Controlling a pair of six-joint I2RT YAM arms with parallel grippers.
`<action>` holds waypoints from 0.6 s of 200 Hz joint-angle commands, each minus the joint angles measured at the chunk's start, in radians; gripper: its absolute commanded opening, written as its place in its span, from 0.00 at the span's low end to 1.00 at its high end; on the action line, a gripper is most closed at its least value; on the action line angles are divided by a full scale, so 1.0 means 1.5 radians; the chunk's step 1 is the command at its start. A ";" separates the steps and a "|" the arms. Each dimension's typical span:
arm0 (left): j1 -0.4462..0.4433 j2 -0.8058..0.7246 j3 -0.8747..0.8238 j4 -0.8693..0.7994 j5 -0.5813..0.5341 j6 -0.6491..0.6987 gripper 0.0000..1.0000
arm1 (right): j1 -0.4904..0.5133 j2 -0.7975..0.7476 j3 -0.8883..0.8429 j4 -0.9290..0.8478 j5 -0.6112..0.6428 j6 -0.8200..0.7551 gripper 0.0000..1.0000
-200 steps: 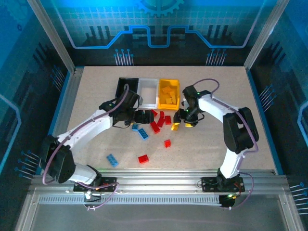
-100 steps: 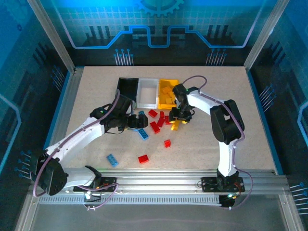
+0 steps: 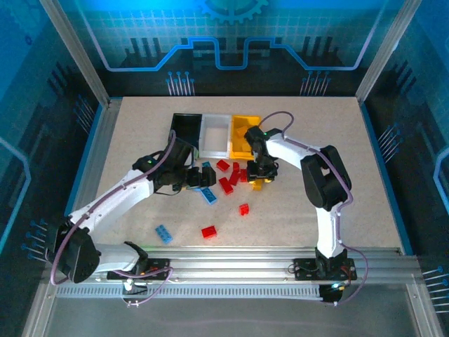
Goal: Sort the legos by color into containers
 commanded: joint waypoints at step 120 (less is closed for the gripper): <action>0.017 0.036 -0.010 0.032 0.056 0.026 0.92 | 0.013 -0.200 -0.093 0.012 -0.025 0.060 0.31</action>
